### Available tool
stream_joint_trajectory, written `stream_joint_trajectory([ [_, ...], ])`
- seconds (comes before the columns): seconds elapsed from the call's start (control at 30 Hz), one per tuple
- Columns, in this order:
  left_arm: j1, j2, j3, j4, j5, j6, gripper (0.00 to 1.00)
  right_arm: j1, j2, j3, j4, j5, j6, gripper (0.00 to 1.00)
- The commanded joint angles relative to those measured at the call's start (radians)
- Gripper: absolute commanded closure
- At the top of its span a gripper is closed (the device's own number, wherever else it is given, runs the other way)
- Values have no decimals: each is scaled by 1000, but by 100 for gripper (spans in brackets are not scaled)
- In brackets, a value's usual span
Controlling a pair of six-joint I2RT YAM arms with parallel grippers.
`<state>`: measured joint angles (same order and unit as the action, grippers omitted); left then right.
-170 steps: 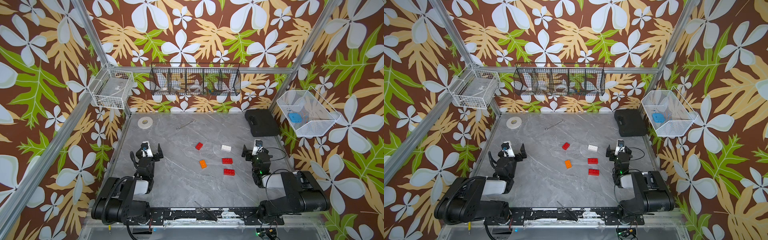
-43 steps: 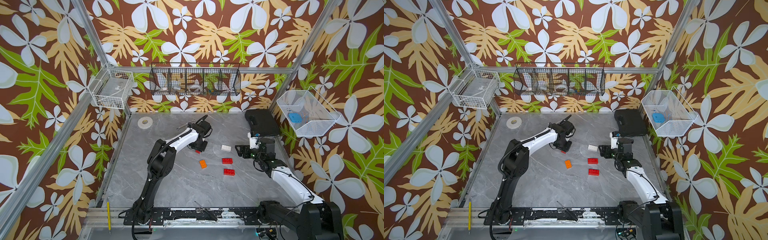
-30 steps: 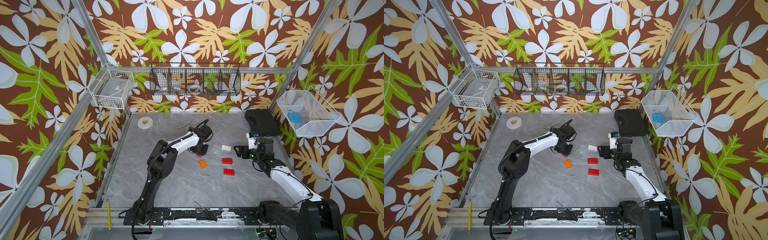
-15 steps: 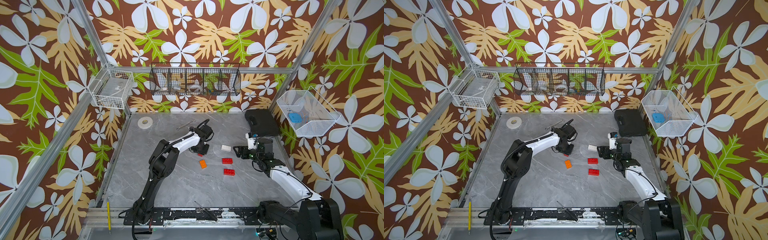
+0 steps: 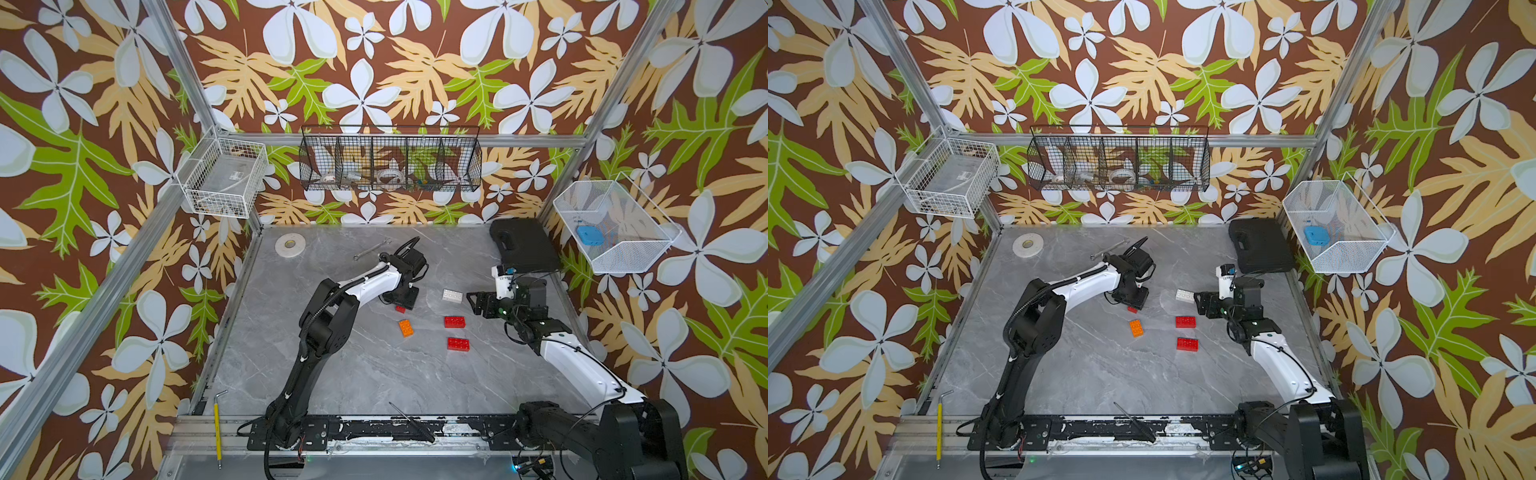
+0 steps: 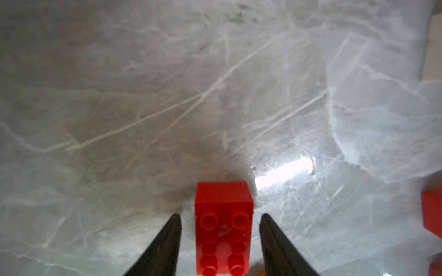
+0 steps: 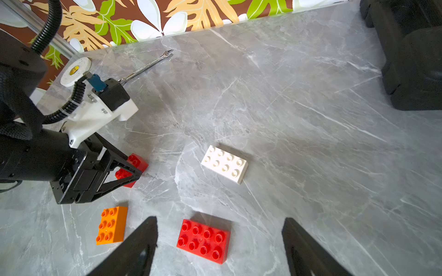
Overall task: Assemble a rectangle with lego
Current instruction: Place the lego brick at the center of the board, then pick up the lego brick from the center of the board.
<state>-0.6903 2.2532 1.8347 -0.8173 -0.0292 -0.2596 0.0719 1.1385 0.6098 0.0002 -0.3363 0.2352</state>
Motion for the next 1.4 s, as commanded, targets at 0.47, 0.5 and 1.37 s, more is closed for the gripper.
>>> stream_joint_trajectory([
  [0.47, -19, -283, -215, -13, -62, -388, 40, 0, -55, -10, 33, -1, 11, 18],
  [0.5, -33, -299, -233, -11, -47, -416, 40, 0, -59, -11, 35, -2, 10, 18],
  [1.37, -166, -202, -284, 34, -44, -633, 46, -1, -51, -35, 65, -45, 27, 20],
])
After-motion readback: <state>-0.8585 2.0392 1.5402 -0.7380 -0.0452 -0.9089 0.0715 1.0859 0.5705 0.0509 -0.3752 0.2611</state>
